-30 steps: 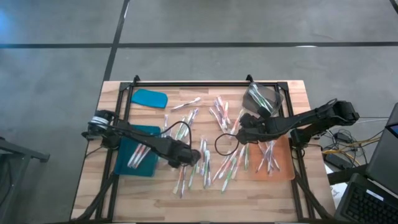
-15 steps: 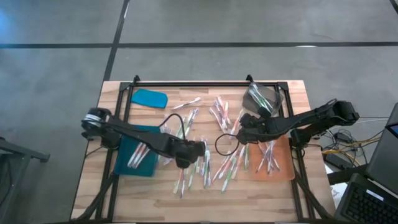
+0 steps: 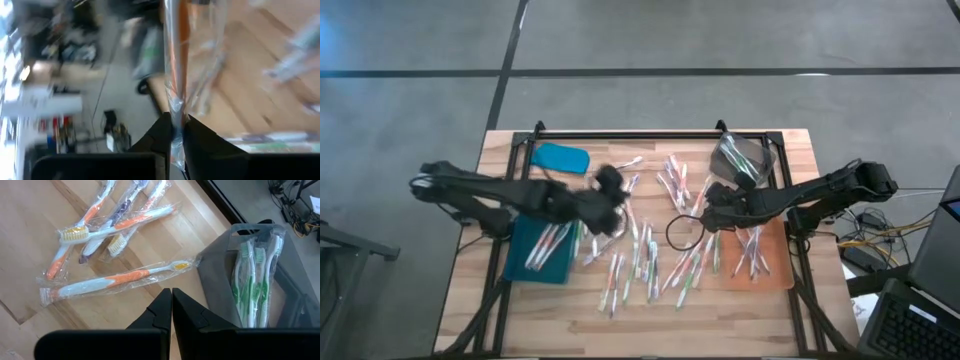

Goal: Pick & Place Toothbrushes
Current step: Put the orange toothbrush into the blue bin, then put the purple toothbrush into the orange bin

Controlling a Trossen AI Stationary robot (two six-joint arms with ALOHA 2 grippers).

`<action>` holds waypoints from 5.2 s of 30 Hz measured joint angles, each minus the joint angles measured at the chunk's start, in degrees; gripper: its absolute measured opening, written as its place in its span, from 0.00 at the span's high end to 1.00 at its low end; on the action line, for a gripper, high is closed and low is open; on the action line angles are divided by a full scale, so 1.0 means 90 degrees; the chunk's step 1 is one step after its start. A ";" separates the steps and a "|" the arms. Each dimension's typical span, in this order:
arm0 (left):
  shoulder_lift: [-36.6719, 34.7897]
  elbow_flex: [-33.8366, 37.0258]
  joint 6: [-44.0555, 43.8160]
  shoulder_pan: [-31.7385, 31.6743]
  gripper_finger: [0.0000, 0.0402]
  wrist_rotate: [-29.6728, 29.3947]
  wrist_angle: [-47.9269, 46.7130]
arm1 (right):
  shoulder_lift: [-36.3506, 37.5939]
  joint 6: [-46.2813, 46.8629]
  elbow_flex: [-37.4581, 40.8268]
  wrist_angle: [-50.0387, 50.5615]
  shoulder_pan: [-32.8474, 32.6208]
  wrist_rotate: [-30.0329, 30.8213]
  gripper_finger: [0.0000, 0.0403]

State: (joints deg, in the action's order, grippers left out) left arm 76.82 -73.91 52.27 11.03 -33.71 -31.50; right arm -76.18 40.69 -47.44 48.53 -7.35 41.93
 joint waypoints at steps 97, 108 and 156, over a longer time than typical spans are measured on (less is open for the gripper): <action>-0.1002 0.3473 -1.6065 0.0392 0.91 0.5754 -0.4513 | -0.0002 -0.0238 0.0304 -0.0505 0.0000 -0.0212 0.98; -0.0454 0.3549 -1.6152 0.0498 0.91 0.5905 -0.4493 | -0.0002 -0.0237 0.0304 -0.0511 -0.0002 -0.0233 0.98; -0.0035 0.2600 -1.4918 0.0457 0.69 0.6062 -0.4763 | 0.0000 -0.0265 0.0306 -0.0578 -0.0002 -0.0231 0.98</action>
State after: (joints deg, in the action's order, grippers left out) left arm 76.51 -50.51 -81.99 15.14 20.84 -74.37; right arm -76.18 38.30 -44.69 43.33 -7.38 39.86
